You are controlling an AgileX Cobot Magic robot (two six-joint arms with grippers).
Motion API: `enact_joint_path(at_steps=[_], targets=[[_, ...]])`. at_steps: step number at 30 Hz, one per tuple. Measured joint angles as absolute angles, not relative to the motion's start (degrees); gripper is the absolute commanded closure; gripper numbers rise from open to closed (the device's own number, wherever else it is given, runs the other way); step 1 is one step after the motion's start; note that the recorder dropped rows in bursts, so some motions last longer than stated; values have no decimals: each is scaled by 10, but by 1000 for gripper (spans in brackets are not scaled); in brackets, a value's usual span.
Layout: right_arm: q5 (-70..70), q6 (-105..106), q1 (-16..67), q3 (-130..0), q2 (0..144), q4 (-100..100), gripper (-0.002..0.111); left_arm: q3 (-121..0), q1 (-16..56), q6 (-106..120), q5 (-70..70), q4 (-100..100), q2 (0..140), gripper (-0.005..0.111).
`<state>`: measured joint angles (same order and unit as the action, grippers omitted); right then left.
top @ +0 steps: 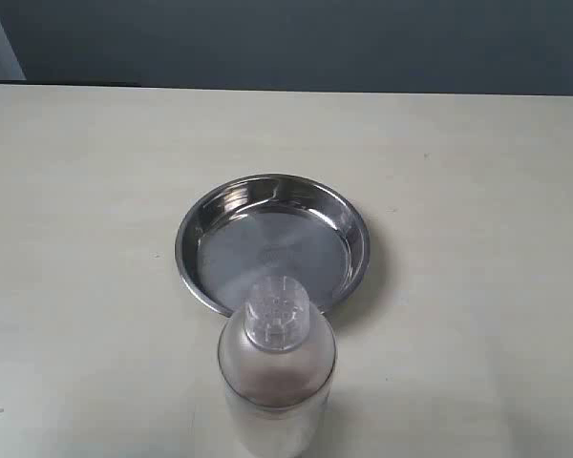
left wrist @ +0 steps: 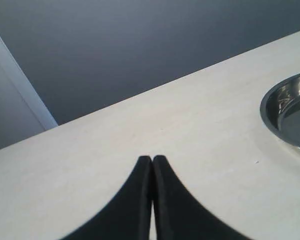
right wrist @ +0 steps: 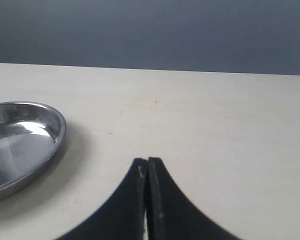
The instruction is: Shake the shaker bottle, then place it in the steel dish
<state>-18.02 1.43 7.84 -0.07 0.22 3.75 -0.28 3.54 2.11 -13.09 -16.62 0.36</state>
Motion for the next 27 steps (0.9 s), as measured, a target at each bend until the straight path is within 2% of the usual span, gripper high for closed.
enact_joint_path(at_steps=[14,23,27], targets=[[-180,14,78,-1,2,38,109,-3,35,22,-126,-201,4,106],[-180,14,78,-1,2,38,109,-2,35,0,60,-42,4,106],[-180,14,78,-1,2,38,109,-2,35,-106,120,51,4,106]])
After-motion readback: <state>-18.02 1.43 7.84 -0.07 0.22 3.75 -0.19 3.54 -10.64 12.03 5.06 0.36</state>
